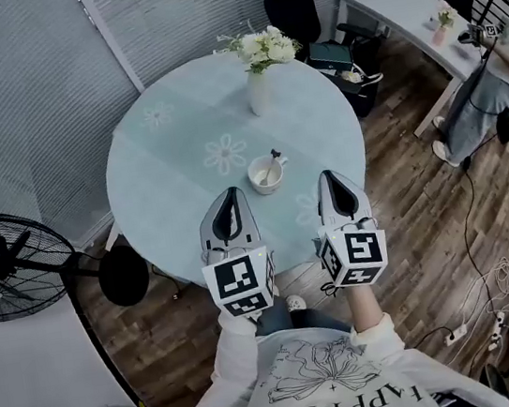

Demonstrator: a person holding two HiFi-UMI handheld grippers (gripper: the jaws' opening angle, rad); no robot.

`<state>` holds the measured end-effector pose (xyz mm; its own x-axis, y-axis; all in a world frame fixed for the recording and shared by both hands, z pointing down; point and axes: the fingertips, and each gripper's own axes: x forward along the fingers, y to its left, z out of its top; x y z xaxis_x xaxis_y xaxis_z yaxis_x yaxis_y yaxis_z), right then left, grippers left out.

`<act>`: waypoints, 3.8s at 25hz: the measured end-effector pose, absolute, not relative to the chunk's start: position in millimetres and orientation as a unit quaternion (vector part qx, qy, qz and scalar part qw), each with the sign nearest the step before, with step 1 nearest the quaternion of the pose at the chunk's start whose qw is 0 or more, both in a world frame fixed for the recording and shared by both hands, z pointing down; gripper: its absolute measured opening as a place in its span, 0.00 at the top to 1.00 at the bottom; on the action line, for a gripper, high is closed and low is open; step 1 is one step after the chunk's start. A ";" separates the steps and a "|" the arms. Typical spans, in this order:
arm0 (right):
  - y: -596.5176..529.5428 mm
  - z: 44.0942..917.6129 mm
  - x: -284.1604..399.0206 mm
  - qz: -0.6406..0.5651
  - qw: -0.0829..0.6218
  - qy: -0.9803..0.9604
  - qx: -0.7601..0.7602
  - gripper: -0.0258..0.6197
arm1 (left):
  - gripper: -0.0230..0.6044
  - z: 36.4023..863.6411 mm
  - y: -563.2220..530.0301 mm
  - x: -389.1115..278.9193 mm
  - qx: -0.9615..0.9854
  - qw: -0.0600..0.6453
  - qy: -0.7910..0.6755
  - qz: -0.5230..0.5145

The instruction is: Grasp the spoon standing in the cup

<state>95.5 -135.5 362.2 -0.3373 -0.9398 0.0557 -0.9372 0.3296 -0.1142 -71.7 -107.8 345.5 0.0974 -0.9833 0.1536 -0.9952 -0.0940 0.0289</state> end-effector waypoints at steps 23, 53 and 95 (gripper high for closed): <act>-220.0 385.9 107.6 -0.084 -0.004 0.781 -0.619 0.94 | 0.86 391.7 -209.6 -39.9 0.801 0.099 -0.584 0.081; -266.9 442.0 113.3 -0.133 -0.056 0.739 -0.659 0.94 | 0.70 486.0 -272.0 -16.9 0.835 0.185 -0.486 0.181; -273.5 510.9 133.0 -0.185 -0.114 0.707 -0.673 0.94 | 0.69 594.1 -306.6 13.3 0.820 0.229 -0.433 0.296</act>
<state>133.0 -273.5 510.9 -0.0683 -0.9091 0.4110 -0.9938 0.0257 -0.1082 13.3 -306.6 594.1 0.4495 -0.5754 0.6833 -0.8459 -0.5199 0.1188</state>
